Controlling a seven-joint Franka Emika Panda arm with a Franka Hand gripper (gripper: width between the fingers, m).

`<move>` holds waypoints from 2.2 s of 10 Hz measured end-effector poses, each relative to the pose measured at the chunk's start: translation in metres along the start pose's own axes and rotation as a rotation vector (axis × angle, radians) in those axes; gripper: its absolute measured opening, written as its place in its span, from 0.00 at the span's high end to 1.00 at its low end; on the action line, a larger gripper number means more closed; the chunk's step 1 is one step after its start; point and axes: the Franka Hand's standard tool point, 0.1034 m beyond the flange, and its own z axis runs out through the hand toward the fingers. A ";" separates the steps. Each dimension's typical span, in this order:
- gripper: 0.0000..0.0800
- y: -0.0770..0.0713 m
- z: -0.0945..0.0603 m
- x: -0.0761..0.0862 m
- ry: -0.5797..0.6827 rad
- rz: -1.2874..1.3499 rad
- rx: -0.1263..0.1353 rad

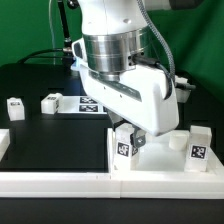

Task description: Assemble square table

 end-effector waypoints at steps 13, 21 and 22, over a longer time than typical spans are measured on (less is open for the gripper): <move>0.33 -0.006 0.000 0.000 0.006 0.801 0.043; 0.19 -0.007 -0.025 -0.043 -0.017 0.762 0.047; 0.19 -0.007 -0.024 -0.043 -0.017 0.761 0.047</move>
Offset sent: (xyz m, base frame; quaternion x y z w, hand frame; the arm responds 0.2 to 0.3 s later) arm 0.0069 -0.0149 0.0053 0.0056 0.0107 0.2477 0.9688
